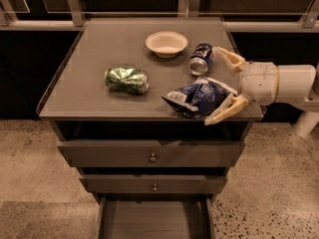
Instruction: Pick blue chip bag from bottom drawer and place on counter
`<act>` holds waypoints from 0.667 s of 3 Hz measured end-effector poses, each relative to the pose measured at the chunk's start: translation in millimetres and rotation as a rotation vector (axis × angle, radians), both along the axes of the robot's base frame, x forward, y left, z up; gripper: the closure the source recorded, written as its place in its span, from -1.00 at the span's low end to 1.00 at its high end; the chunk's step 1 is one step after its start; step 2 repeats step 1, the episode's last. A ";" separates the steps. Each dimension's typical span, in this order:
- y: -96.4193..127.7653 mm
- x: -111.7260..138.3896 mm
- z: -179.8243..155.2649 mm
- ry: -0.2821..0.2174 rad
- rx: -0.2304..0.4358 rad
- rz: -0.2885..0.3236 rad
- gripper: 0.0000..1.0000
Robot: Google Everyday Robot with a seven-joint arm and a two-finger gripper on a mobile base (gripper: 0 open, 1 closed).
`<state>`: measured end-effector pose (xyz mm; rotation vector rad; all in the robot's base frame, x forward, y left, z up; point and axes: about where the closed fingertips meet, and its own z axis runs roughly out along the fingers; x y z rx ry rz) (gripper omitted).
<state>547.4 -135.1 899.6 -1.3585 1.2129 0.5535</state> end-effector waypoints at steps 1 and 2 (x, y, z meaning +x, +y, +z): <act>0.0 0.0 0.0 0.000 0.000 0.000 -1.00; 0.0 0.0 0.0 0.000 0.000 0.000 -1.00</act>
Offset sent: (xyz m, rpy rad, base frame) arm 0.0000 0.0000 0.0000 0.0000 0.0000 0.0000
